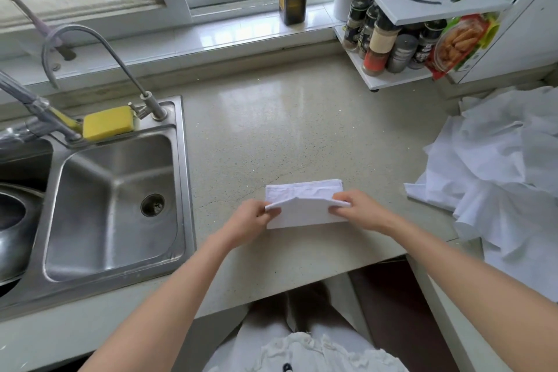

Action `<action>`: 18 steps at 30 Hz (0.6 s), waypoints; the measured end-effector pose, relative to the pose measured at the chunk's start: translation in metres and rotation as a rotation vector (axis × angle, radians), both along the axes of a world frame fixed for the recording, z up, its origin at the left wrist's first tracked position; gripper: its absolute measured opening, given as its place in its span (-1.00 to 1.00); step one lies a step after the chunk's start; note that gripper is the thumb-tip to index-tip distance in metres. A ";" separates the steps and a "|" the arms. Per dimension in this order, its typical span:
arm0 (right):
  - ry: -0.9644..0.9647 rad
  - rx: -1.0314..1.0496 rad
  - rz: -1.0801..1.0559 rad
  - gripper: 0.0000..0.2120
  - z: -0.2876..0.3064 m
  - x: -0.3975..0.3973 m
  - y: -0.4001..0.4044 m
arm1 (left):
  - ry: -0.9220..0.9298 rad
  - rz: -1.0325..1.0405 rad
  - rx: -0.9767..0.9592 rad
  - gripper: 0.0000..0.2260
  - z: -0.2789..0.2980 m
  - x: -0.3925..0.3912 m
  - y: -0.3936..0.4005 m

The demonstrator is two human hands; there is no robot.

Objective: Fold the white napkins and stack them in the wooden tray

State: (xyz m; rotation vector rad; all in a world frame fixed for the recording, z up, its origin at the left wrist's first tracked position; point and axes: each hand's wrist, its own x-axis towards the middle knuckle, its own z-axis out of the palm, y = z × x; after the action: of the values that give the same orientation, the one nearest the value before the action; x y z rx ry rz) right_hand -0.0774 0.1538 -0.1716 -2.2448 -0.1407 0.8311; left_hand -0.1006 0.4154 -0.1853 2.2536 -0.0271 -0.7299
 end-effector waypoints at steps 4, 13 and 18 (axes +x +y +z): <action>0.008 0.041 -0.248 -0.77 -0.014 0.007 0.004 | -0.157 0.229 0.100 -0.78 -0.010 0.007 -0.013; -0.214 -0.411 -0.362 -0.70 -0.036 0.006 0.030 | -0.314 0.168 0.450 -0.78 -0.024 0.014 -0.033; -0.232 -0.443 -0.379 -0.69 -0.039 0.011 0.030 | -0.270 0.242 0.317 -0.84 -0.028 0.010 -0.033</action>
State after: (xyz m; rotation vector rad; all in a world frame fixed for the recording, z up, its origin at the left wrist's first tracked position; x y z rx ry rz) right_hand -0.0667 0.1840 -0.2111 -2.6584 0.3880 0.4215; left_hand -0.0903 0.3821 -0.2137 2.5847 0.2437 -0.3139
